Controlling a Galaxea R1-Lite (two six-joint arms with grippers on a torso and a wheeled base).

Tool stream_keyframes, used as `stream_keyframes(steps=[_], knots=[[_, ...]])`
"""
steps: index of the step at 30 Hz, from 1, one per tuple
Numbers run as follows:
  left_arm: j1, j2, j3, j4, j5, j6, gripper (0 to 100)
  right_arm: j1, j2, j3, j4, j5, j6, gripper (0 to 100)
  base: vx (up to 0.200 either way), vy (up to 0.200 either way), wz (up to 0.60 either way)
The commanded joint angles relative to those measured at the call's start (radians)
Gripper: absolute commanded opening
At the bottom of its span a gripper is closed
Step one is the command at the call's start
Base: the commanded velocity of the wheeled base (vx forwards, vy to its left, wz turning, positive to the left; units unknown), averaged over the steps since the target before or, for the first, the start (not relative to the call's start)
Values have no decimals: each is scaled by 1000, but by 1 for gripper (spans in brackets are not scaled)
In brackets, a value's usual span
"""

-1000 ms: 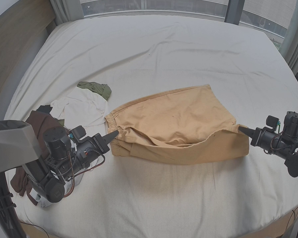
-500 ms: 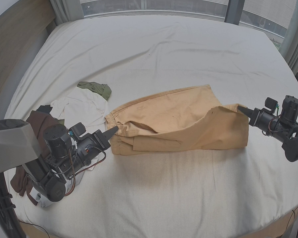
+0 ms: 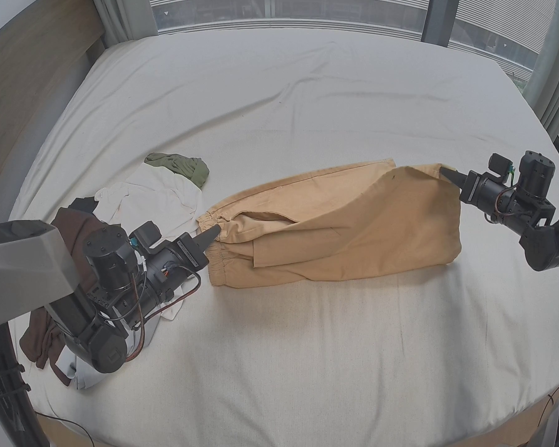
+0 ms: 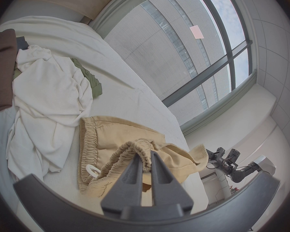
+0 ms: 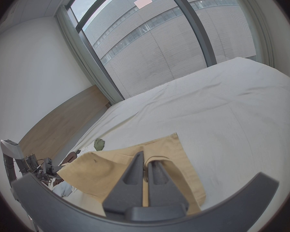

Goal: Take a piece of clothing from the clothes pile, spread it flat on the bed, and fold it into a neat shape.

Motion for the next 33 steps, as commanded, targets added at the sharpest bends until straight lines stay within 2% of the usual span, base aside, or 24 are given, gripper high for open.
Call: stream_keyframes(steps=[1,10,33], knots=[[2,7,-2,-1,7,1,0,6,63,-97,26,0,-1,0,0,0,0],[28,23,-31,4,15,-1,0,18,207,-371,136,-5,-2,0,0,0,0],[68,82,-112,49,98,-7,0,49,393,-675,245,-17,-10,0,0,0,0]])
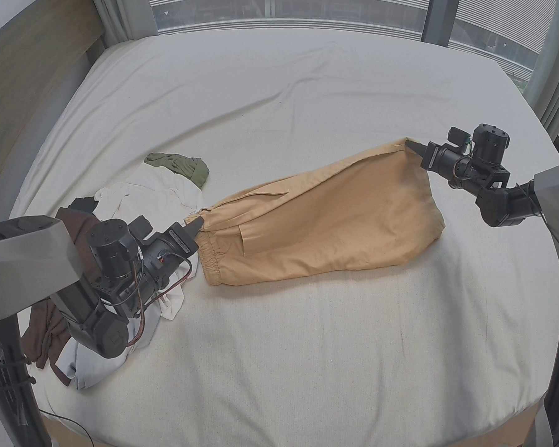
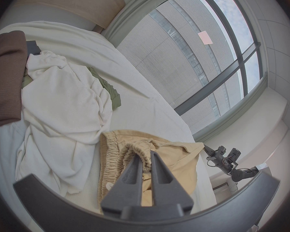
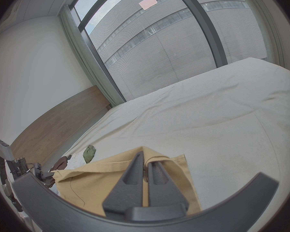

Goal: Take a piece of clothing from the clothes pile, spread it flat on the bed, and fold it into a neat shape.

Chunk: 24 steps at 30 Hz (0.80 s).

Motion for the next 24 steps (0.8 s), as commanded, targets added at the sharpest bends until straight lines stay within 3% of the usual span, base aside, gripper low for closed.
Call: stream_keyframes(steps=[1,15,16,17,24], knots=[[3,21,-20,2,9,-1,0,2,52,-48,0,-5,0,0,0,0,0],[21,58,-48,-10,7,-1,0,1,107,-130,-2,-7,0,0,0,0,0],[21,62,-49,-12,9,-1,0,1,112,-139,-2,-7,0,100,0,0,0],[21,64,-49,-12,9,-1,100,2,116,-148,-2,-7,0,100,0,0,0],[58,65,-104,-15,50,-6,100,12,176,-248,-15,-103,2,100,0,0,0]])
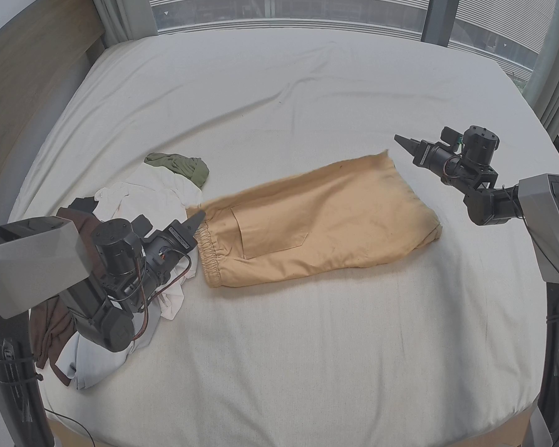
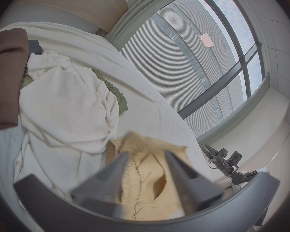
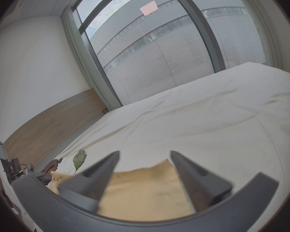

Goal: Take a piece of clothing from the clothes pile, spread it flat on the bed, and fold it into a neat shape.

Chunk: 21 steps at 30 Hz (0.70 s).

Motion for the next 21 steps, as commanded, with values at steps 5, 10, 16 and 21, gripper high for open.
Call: stream_keyframes(steps=[5,10,16,21], knots=[[20,-9,-33,-5,41,-2,100,1,-84,141,0,-29,14,100,0,0,0],[-26,-66,29,-32,24,-4,100,5,-311,488,-18,-19,132,100,0,0,0],[-64,-98,88,-34,-12,5,100,7,-495,838,-92,11,188,100,0,0,0],[-69,-109,105,-34,-23,7,100,13,-524,1000,-155,11,171,100,0,0,0]])
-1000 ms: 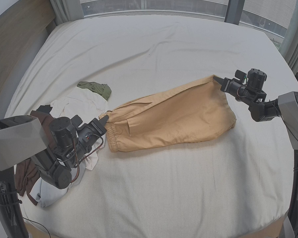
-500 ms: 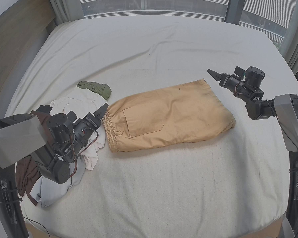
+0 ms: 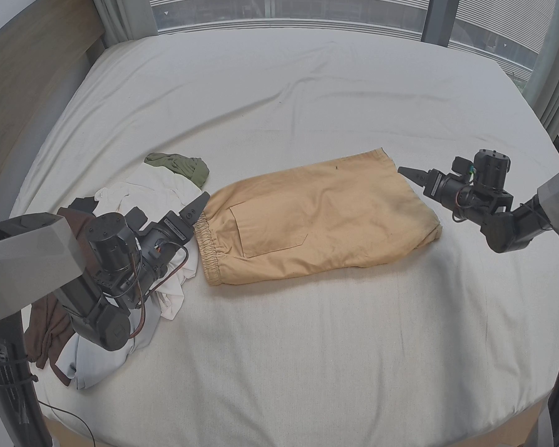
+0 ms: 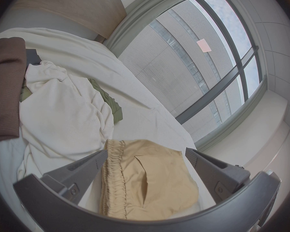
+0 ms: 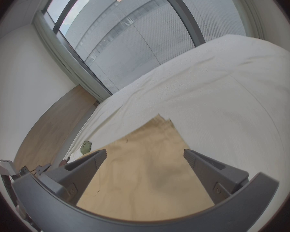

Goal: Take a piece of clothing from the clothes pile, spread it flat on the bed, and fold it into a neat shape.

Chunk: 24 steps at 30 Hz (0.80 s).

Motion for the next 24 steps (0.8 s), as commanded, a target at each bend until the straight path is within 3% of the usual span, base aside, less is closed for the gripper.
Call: stream_keyframes(steps=[1,13,24], knots=[[-41,-58,72,-10,-29,7,100,10,-244,375,-85,19,30,100,0,0,0],[-53,-43,81,-10,-29,35,100,10,-243,407,102,19,14,100,0,0,0],[-54,-43,82,-10,-29,47,100,4,-166,386,114,14,16,100,0,0,0]])
